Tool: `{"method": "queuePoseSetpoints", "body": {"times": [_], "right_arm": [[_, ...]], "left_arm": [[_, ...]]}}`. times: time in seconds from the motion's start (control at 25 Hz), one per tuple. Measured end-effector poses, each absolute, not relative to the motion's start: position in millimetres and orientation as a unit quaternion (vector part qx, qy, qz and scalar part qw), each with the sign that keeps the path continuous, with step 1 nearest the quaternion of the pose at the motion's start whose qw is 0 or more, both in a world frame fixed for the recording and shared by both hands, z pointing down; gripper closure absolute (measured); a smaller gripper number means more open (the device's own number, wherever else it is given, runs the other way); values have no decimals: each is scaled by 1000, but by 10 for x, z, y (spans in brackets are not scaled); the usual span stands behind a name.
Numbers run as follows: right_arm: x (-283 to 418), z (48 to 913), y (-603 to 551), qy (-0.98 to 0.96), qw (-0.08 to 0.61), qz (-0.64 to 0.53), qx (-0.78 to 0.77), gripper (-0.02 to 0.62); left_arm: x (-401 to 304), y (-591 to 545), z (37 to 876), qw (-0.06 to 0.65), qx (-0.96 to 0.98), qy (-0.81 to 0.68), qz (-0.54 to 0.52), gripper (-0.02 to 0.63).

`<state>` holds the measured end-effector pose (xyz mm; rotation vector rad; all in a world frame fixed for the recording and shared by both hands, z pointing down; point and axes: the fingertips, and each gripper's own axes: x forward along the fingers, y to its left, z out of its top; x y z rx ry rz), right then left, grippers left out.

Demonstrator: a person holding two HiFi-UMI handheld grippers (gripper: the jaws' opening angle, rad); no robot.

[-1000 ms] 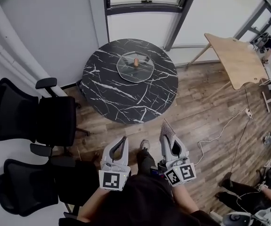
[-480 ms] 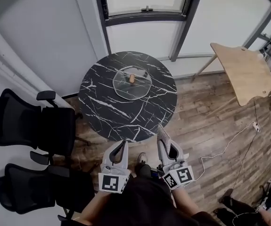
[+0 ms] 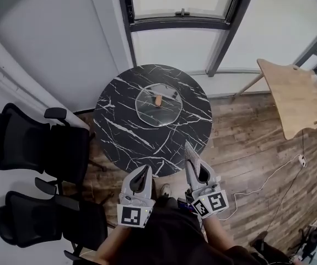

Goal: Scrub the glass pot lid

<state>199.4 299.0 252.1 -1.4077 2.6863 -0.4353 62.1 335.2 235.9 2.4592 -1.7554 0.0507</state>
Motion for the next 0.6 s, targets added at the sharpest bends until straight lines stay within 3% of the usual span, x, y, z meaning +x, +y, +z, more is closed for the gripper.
{"method": "queuePoseSetpoints", "body": {"times": [0.6], "right_arm": [[1605, 2774, 1757, 845, -2, -156, -511, 525]], "left_arm": [[-73, 2007, 2654, 83, 819, -567, 28, 603]]}}
